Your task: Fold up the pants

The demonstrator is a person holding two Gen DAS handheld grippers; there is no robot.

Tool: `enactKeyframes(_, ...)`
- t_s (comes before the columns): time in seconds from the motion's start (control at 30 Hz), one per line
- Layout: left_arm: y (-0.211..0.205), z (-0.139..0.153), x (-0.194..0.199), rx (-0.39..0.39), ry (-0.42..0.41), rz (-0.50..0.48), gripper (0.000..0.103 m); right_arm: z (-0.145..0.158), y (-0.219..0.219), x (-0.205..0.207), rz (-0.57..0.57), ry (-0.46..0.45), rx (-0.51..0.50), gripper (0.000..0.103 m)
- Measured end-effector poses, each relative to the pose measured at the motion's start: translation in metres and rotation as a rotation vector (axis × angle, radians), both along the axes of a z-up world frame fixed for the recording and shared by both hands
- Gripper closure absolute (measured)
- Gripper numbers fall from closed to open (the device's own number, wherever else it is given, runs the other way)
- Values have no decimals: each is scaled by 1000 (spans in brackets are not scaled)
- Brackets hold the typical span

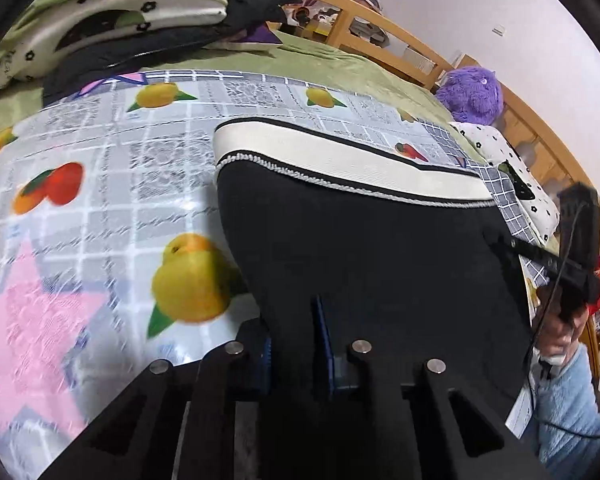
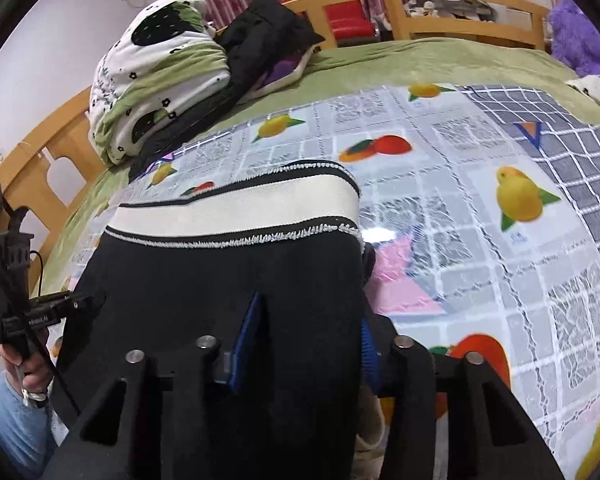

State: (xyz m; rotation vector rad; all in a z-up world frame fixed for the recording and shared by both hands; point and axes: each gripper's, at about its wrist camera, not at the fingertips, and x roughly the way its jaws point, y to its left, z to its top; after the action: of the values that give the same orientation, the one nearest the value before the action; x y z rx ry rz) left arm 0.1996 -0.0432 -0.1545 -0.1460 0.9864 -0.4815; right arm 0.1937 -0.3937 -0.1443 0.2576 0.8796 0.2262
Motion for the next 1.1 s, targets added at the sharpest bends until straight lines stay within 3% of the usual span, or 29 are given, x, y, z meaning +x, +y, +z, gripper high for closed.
enactKeyframes(0.13,18,3,-23,-22,17,31,86,2,-1,17,36,13,79,69)
enactKeyframes(0.3,21,8,-27,50,29,71,75,6,15,24,81,23,-26,68)
enactKeyframes(0.4,17,18,-27,93,-3,68,75,30,12,10,31,-78,-124,72)
enactKeyframes(0.53,5,28,-15,175,-47,67,75,46,24,14,66,-159,-119,72)
enactKeyframes(0.63,9,30,-9,167,-34,75,75,39,46,28,107,-179,-177,72)
enactKeyframes(0.77,12,38,-13,303,-124,120,69,9,59,48,95,-127,-262,74)
enactKeyframes(0.83,17,41,-14,281,-125,116,64,6,59,46,93,-145,-281,74)
enactKeyframes(1.03,2,40,1,263,-153,102,64,7,56,45,78,-133,-267,74)
enactKeyframes(1.07,-3,39,5,259,-158,96,62,8,57,43,75,-129,-271,74)
enactKeyframes(1.1,-8,37,10,259,-168,90,52,10,57,40,72,-127,-275,74)
